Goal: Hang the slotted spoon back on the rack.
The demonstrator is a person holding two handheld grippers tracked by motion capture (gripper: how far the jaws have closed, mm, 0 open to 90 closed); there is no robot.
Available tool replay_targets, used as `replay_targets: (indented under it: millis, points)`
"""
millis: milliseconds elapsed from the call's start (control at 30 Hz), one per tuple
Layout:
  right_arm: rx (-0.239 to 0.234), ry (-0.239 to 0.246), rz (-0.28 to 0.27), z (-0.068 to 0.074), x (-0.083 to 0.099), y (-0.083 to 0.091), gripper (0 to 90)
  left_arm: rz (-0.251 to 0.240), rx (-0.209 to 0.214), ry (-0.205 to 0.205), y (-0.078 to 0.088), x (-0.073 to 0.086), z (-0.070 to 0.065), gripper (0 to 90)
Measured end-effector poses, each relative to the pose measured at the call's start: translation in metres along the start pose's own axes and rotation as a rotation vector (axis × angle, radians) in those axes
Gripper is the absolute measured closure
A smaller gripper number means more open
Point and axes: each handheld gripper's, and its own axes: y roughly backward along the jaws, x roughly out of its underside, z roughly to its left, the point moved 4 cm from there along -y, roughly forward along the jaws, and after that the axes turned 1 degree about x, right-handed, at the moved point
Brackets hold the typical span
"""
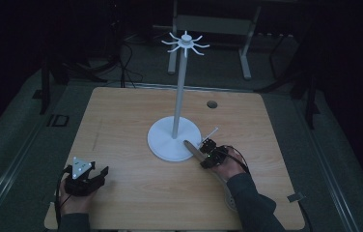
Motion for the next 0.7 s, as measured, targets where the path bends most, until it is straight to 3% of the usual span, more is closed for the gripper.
replay_targets:
  millis: [433, 700]
  points:
    - [0.029, 0.006, -0.002, 0.003, 0.000, -0.002, 73.6, -0.003, 0.000, 0.003, 0.000, 0.000, 0.000, 44.6]
    - [0.028, -0.004, -0.060, 0.003, 0.000, 0.009, 74.3, -0.001, -0.001, 0.000, 0.000, 0.000, 0.000, 44.6]
